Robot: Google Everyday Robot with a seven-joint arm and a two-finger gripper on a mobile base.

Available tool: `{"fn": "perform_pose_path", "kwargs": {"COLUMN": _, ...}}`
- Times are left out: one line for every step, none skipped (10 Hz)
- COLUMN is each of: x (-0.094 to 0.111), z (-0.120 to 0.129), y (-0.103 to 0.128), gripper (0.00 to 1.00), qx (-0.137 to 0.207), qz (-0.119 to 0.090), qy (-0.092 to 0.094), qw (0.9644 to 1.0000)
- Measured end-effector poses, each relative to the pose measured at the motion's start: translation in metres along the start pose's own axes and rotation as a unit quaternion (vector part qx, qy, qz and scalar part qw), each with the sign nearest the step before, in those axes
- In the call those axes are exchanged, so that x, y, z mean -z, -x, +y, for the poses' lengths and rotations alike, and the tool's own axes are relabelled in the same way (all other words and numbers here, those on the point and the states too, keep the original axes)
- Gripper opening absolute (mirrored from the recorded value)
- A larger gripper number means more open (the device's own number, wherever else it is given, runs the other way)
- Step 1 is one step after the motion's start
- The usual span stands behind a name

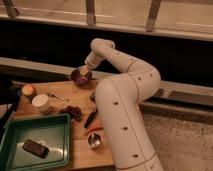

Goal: Wipe purple bowl with sponge

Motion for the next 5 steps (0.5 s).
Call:
{"fn": "perform_pose_path", "kwargs": {"x": -0.008, "z": 0.009, "y": 0.010, "gripper": 0.14, "qx": 0.009, "qz": -0.004, "qy": 0.013, "qw": 0.9999}}
{"fn": "perform_pose_path", "kwargs": {"x": -0.012, "z": 0.018, "y": 0.014, "gripper": 0.14, "qx": 0.016, "qz": -0.006, "qy": 0.022, "qw": 0.9996}}
{"fn": "perform_pose_path", "kwargs": {"x": -0.013, "z": 0.032, "y": 0.015, "gripper": 0.14, "qx": 0.020, "qz": -0.006, "qy": 0.030, "qw": 0.9993}}
{"fn": "perform_pose_path", "kwargs": {"x": -0.012, "z": 0.043, "y": 0.013, "gripper": 0.14, "qx": 0.022, "qz": -0.003, "qy": 0.030, "qw": 0.9993}}
{"fn": "perform_pose_path", "kwargs": {"x": -0.007, "z": 0.047, "y": 0.007, "gripper": 0.14, "qx": 0.018, "qz": 0.002, "qy": 0.028, "qw": 0.9994}}
